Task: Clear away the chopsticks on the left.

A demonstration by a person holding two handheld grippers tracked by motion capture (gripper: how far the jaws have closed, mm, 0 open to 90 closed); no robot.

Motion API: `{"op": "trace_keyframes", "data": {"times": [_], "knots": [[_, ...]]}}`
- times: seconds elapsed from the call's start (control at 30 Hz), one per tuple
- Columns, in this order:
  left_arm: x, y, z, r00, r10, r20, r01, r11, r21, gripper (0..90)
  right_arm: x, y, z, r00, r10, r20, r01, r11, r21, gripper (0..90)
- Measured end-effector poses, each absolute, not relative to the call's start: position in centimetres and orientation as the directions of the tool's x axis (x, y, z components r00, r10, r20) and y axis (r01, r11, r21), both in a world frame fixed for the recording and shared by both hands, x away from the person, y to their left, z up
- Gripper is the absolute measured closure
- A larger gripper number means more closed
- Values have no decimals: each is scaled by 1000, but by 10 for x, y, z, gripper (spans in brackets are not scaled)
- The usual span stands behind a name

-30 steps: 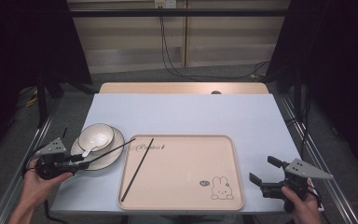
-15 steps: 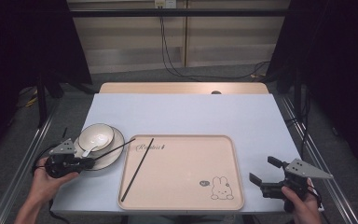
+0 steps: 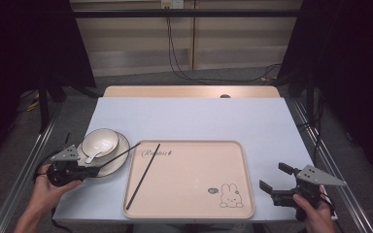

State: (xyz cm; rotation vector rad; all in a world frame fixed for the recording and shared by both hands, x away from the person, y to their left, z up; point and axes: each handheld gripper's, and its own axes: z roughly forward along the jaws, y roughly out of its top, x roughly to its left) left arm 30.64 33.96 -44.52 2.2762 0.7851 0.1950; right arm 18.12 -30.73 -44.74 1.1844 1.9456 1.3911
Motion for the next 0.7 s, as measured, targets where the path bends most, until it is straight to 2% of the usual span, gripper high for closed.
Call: {"op": "trace_keyframes", "data": {"times": [0.43,0.7], "knots": [[299,337,-430,800,585,-131,497,-525,691,857,182,-307,-447,-521,847,103,371,116,921,34],[286,339,-425,776,607,-173,519,-458,722,857,181,-307,-447,-522,846,106,371,114,922,34]]}}
